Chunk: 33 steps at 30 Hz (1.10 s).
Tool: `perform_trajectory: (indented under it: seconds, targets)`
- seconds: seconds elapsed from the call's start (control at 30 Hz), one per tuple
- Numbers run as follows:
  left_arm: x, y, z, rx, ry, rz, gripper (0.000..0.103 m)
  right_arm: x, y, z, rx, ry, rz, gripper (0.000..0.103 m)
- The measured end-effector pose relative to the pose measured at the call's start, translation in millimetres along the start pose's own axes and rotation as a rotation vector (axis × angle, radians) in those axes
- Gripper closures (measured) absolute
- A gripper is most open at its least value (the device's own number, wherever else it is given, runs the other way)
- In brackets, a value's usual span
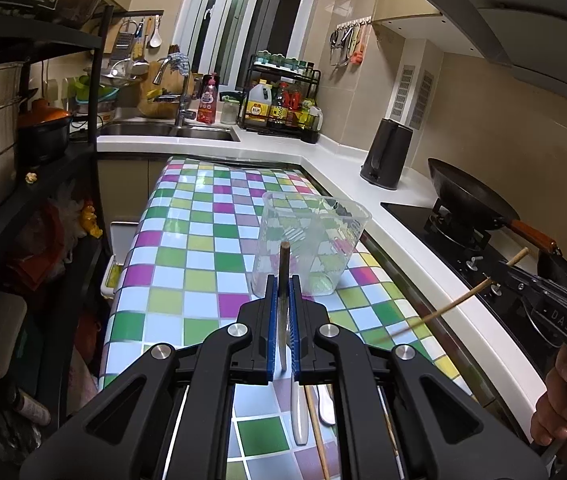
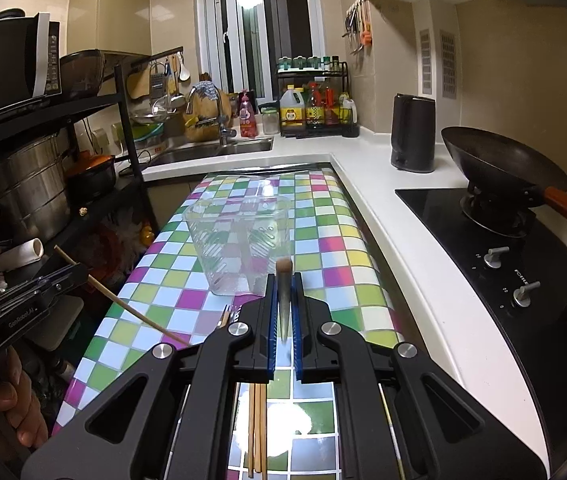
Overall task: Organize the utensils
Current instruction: 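Lift both held chopsticks and carry them over the clear plastic container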
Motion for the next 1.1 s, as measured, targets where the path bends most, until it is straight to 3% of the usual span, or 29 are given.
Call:
perform_trajectory:
  seconds: [0.33, 0.6, 0.87, 1.1]
  targets:
    - [3.7, -11.6, -31.5, -0.052, -0.007, 0.037, 0.097, -3.8, -19.9, -28.4, -0.040, 0.012, -0.018, 0.096]
    - [-0.3, -16.1, -79.1, -0.077, -0.041, 0.052, 0.097, -21.2, -15.5, -86.7, 0.002, 0.055, -0.049, 0.096]
    - [4.8, -16.8, -153.8, -0.019, -0.066, 0.096, 0.097, -52.5, -4.2, -152.3, 0.089, 0.117, -0.113, 0.096]
    - [10.4, -25.4, -206.8, 0.068, -0.095, 0.067, 0.097, -65.2, -11.8, -195.5, 0.159, 0.118, -0.134, 0.096]
Point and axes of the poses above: each gripper's, at about its wrist camera, not at the fingertips, and y roughly against the way its jaws point, x to its right, z to its underside, the point moved 5 cm from there along -y, roughly the way its jaws point, and after that the axes turned 7 degrees about -y, right-handed, at the moved point
